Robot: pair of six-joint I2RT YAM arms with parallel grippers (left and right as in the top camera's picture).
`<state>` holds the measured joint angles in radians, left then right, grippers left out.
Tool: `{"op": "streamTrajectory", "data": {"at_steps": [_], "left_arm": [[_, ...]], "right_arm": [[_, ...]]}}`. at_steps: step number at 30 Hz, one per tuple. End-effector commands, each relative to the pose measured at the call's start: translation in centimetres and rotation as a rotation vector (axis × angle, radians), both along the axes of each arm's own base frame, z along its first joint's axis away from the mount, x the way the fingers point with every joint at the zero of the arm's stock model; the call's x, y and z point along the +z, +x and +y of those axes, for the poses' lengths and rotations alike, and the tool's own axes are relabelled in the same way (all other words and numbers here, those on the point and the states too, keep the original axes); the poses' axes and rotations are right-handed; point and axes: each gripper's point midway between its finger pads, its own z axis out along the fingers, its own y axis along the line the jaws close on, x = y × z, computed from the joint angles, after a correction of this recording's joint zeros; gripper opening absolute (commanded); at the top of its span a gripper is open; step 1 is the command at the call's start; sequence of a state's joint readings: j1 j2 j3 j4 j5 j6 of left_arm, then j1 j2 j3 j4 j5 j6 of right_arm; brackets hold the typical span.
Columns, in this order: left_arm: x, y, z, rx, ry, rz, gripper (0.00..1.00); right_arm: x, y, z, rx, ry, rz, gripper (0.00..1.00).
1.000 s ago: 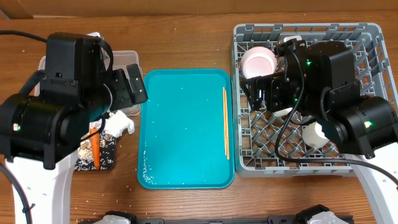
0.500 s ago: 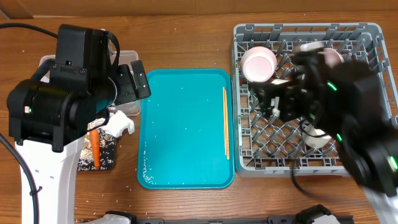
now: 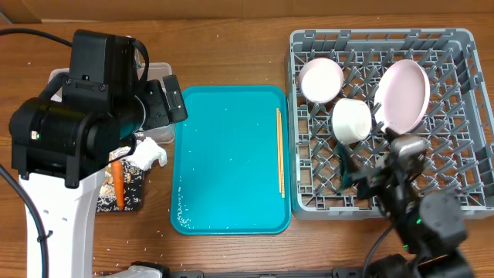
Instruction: Sort waste into correct bins and load items into the dishwasher
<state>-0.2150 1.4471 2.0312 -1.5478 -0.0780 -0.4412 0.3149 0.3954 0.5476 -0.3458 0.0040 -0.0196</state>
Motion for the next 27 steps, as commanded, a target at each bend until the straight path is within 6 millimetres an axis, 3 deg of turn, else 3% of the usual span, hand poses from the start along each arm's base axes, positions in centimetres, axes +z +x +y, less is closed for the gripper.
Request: {"op": "streamTrajectory", "data": {"at_steps": [1,5,15,17,27], "left_arm": [[0.0,0.0,-0.2,-0.02,0.001,-0.001,1.0],[0.0,0.0,-0.2,-0.02,0.001,-0.001,1.0],[0.0,0.0,-0.2,-0.02,0.001,-0.001,1.0],[0.0,0.0,-0.2,-0.02,0.001,-0.001,1.0],[0.0,0.0,-0.2,-0.02,0.001,-0.001,1.0]], "right_arm": [[-1.7,-1.0,0.2,0.032,0.017,-0.072,1.0],[-4.6,-1.4,0.4,0.048,0.029,-0.098,1.0],[-9.1,-0.9,0.9,0.068,0.052,-0.171,1.0],[-10.8,-1.0,0.9,0.066,0.034,-0.11,1.0],[-10.7,-1.0,0.7,0.058,0.035,-0.116,1.0]]}}
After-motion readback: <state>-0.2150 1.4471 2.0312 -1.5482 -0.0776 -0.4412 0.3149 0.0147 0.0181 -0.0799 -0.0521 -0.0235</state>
